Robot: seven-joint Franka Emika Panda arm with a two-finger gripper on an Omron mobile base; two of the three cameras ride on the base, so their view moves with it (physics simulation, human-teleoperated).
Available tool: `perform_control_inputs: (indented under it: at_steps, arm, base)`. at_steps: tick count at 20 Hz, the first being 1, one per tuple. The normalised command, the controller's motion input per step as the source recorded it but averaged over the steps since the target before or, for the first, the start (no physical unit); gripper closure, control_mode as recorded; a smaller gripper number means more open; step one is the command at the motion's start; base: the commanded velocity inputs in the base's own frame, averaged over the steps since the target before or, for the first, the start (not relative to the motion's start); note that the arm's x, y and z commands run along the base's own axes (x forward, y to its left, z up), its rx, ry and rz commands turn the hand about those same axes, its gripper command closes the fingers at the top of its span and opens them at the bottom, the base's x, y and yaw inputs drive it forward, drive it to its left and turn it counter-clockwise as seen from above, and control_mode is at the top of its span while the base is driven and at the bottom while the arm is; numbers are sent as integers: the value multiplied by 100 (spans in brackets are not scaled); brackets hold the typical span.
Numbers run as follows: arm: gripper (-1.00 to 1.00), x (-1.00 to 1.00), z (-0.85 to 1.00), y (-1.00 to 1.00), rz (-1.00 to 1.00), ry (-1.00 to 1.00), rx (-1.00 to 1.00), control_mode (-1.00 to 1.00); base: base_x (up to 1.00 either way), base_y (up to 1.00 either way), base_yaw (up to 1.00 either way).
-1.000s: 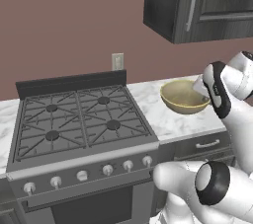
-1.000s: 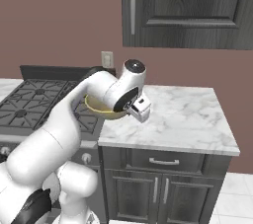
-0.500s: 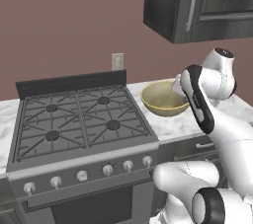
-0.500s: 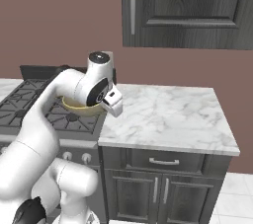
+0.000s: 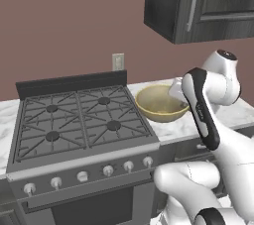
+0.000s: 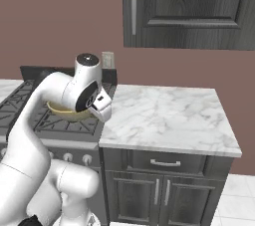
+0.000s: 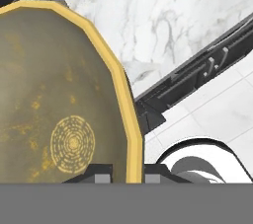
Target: Pick the cup and bowl from the counter and place them on the counter next to the sink.
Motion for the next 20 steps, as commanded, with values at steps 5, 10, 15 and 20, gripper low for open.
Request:
perform_control_inputs:
  at_steps: [5, 10, 15, 20]
  arm:
    - [100, -24, 8, 4, 7, 0, 10, -100]
    - [100, -13, 15, 12, 6, 7, 3, -100]
    - [100, -7, 15, 23, 3, 10, 0, -100]
    - [100, -5, 0, 27, 2, 5, 0, -100]
  base:
    - [0, 0, 0]
    - [0, 0, 0]
    - [0, 0, 0]
    - [0, 0, 0]
